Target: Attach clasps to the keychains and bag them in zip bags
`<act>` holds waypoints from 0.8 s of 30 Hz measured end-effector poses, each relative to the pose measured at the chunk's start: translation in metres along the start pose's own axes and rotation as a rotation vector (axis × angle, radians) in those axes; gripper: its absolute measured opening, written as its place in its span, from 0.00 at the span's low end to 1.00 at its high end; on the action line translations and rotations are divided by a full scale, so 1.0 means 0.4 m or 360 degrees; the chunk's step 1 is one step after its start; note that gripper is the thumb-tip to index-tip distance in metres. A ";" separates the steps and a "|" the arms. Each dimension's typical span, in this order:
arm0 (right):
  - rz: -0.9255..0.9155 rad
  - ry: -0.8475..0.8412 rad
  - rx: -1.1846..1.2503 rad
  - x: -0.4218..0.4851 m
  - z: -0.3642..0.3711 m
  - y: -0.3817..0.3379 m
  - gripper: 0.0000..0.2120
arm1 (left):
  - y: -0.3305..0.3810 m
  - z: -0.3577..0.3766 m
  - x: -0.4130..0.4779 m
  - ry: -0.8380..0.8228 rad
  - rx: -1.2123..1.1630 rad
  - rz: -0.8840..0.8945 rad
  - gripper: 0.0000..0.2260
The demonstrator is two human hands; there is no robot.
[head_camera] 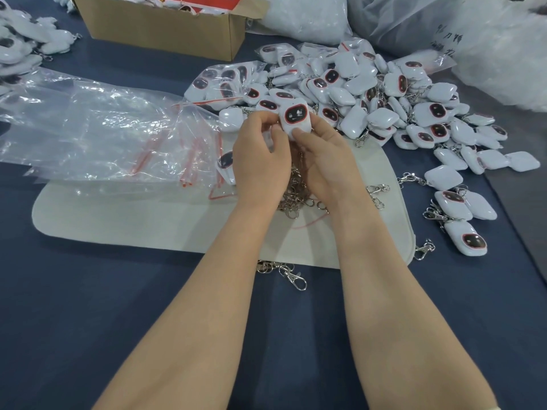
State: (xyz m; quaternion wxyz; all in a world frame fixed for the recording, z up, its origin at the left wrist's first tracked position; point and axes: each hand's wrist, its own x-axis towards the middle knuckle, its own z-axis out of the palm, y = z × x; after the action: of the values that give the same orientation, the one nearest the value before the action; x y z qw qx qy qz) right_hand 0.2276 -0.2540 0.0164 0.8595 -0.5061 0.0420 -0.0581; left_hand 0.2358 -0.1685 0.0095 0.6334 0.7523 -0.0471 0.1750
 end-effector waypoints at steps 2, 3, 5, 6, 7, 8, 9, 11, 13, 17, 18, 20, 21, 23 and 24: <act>-0.0015 -0.0015 -0.0010 -0.001 0.001 0.000 0.14 | 0.001 0.000 0.000 0.0009 -0.0001 0.0000 0.05; -0.0033 -0.0023 -0.0025 -0.002 0.001 0.001 0.13 | 0.001 -0.001 0.001 0.0013 -0.0004 0.0000 0.05; -0.0067 -0.0023 -0.0041 -0.004 0.001 0.000 0.12 | 0.002 -0.001 0.000 0.0017 -0.0003 0.0004 0.05; -0.0075 -0.0019 -0.0032 -0.004 0.001 0.000 0.12 | 0.002 -0.001 -0.001 0.0015 0.0001 0.0002 0.05; -0.0079 -0.0011 -0.0021 -0.005 0.001 0.000 0.12 | 0.002 -0.002 -0.001 0.0010 0.0004 0.0002 0.05; -0.0077 -0.0001 -0.0012 -0.004 0.001 -0.001 0.12 | 0.002 -0.001 -0.002 0.0006 0.0006 0.0001 0.05; -0.0066 0.0012 -0.0001 -0.004 0.002 -0.002 0.12 | 0.002 -0.001 -0.003 0.0003 0.0008 -0.0002 0.05; -0.0024 0.0036 0.0028 -0.004 0.004 -0.006 0.14 | 0.003 -0.001 -0.003 0.0006 0.0029 -0.0001 0.05; 0.0021 0.0085 0.0035 -0.002 0.005 -0.008 0.15 | 0.004 -0.003 -0.005 0.0002 0.0065 0.0042 0.05; -0.0034 0.0403 -0.0016 0.011 0.003 -0.003 0.12 | -0.001 -0.008 -0.016 -0.0010 0.0585 0.0338 0.12; -0.0072 0.0490 -0.0067 0.015 0.002 -0.002 0.11 | -0.007 -0.007 -0.016 -0.0039 0.0803 0.0395 0.15; -0.0136 0.0613 -0.0150 0.016 -0.002 -0.005 0.10 | -0.015 -0.007 -0.019 -0.0187 0.1172 0.0316 0.22; -0.0154 0.0653 -0.0184 0.017 -0.005 -0.007 0.10 | -0.019 -0.007 -0.020 -0.0264 0.1274 0.0235 0.23; -0.0165 0.0713 -0.0282 0.019 -0.010 -0.011 0.09 | -0.029 -0.007 -0.019 -0.0368 0.1362 0.0145 0.23; -0.0161 0.0732 -0.0326 0.020 -0.012 -0.012 0.09 | -0.033 -0.006 -0.020 -0.0405 0.1386 0.0137 0.22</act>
State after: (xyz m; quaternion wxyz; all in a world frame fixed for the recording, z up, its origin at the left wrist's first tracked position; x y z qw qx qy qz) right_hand 0.2346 -0.2615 0.0182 0.7675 -0.5655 0.2168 -0.2101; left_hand 0.2317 -0.1648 -0.0051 0.2394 0.9614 -0.0778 0.1109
